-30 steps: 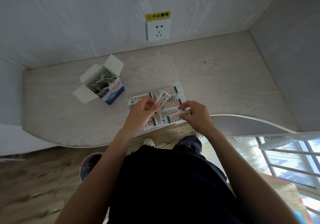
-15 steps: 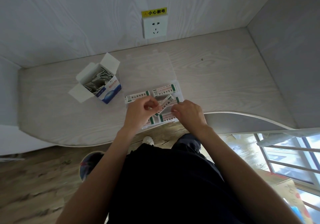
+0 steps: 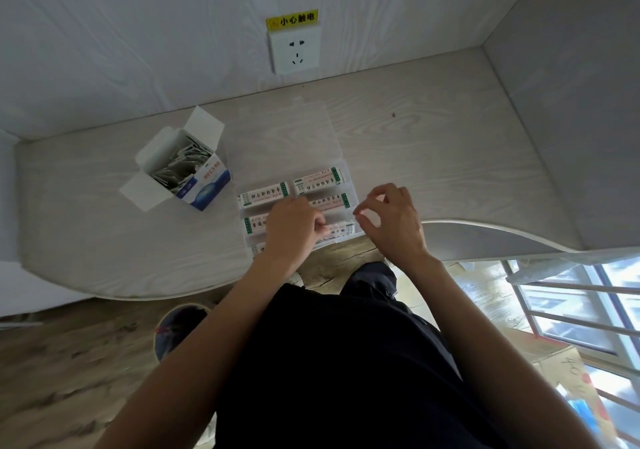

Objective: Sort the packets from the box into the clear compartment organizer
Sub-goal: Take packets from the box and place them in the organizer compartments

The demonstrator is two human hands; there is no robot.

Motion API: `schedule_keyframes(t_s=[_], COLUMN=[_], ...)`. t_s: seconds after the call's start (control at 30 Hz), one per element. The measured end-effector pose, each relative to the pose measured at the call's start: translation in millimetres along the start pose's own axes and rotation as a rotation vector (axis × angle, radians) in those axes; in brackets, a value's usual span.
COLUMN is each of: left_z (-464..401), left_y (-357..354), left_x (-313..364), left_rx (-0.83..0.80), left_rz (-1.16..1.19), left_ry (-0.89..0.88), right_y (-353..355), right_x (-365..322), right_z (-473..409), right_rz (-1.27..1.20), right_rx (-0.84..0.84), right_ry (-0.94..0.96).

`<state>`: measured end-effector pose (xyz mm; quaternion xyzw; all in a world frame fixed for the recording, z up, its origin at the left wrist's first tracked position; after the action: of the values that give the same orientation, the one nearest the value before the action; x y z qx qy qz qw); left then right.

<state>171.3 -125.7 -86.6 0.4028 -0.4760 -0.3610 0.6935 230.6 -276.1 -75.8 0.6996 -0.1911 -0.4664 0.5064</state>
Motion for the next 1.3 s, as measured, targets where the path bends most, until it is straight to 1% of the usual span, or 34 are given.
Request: schedule_keyframes(t_s=[0.13,0.27,0.37,0.53,0.63,0.73,0.87,1.03,1.17,1.3], left_z=[0.3,5.5,5.6,7.2,6.1,4.8,6.0,5.0,6.7,11.1], left_y=[1.7,1.7,0.1,-4.9,-6.9,-7.3,-9.4,-9.3,-10.2,-5.2], left_x=[5.3,1.9,-1.6,1.8,2.1,3.6,5.6,4.9,3.1,3.5], left_rx=[-0.013,-0.015,-0.013,-0.003,-0.013,-0.012,-0.009,0.010,0.062,0.095], left_rz=[-0.117,-0.149,-0.161,-0.236,-0.295,-0.321,-0.361,-0.357,-0.344,-0.259], left_ry=[-0.025,-0.047,-0.041,-0.042,-0.040,-0.036,-0.031,-0.046,-0.059,-0.106], right_y=[-8.8,-15.0,-19.9,-20.4,-21.2,-21.5,-20.3,-23.0,-23.9,-19.3], right_x=[-10.8,-16.0,-16.4,-11.2,-13.2,-12.8,-7.7,-4.0,-4.0,-1.0], right_z=[-6.6,-12.0,-12.6,-12.6,-12.0,-11.9,-11.5,-9.6,-9.6,-8.3], right_rz=[0.119,0.212,0.225,0.173,0.221,0.219,0.177,0.132,0.133,0.115], right_rx=[-0.091,-0.218,-0.253,-0.201,-0.223,-0.223,-0.145,-0.102,-0.091,-0.065], right_ry=[0.069,0.037,0.032,-0.020,-0.004,-0.005,-0.016,-0.033,-0.026,-0.021])
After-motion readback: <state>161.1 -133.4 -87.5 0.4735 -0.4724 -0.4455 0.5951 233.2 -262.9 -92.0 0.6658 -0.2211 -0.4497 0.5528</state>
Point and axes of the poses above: each hand's wrist, its own z-axis away from the middle knuckle, its own y-axis out of the back of the hand, x = y × z, the point moved 6 cm from there along -z, towards the middle knuckle, and after that the axes turned 5 degrees about y, right-handed, at the moved point
